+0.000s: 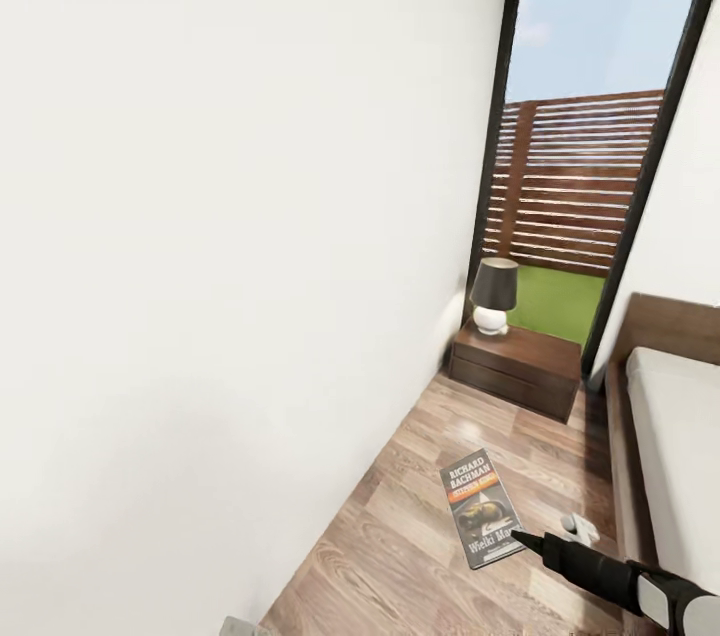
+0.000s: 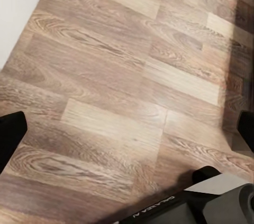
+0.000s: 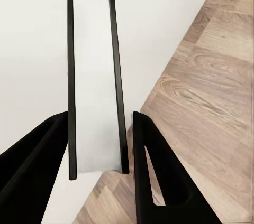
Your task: In the bedroom, move the book from the bed onto either nightstand, and place the two sandals side by side next to the bed.
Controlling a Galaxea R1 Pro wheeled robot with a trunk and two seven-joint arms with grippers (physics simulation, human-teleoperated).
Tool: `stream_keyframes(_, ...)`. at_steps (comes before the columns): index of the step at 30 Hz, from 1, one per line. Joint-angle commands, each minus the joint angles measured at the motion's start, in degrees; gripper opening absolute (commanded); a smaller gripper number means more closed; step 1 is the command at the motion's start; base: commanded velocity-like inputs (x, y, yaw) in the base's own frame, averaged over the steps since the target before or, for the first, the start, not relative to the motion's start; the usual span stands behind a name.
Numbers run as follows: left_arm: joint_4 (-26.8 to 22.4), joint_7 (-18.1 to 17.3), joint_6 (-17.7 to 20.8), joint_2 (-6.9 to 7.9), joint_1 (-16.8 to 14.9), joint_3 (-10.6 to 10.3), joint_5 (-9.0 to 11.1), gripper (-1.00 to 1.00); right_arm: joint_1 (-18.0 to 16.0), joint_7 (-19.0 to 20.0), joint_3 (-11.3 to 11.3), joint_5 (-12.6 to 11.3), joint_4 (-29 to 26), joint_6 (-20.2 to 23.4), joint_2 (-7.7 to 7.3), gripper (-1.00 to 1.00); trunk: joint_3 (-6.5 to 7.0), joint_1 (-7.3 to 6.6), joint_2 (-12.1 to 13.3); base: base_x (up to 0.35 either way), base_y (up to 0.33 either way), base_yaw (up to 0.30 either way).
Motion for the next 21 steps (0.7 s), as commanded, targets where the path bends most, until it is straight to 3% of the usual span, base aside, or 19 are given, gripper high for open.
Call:
stream_keyframes(1,0.02,-0.14,-0.25,0.02,0.0,0.48,-0.61,1.0,-0.06,0.27,-0.07,-0.68,0.14,0.57,0.02,-1.0,-0.02,0.02,-0.05,0.0,0.0,-0.282)
stream_keyframes(6,0.02,-0.14,-0.24,0.02,-0.01,0.48,-0.61,1.0,-0.02,0.27,-0.07,-0.68,0.14,0.57,0.0,-1.0,-0.02,0.02,-0.05,0.119,0.0,-0.282)
stream_keyframes(17,0.02,-0.14,-0.22,0.02,0.0,0.46,-0.61,1.0,-0.01,0.27,-0.07,-0.68,0.14,0.57,0.03,-1.0,-0.02,0.02,-0.05,0.294,0.0,-0.282)
stream_keyframes(21,0.02,-0.14,-0.22,0.02,-0.03,0.47,-0.61,1.0,0.0,0.27,-0.07,-0.68,0.14,0.57,0.03,-1.0,-0.02,0.02,-0.05,0.091,0.0,-0.283)
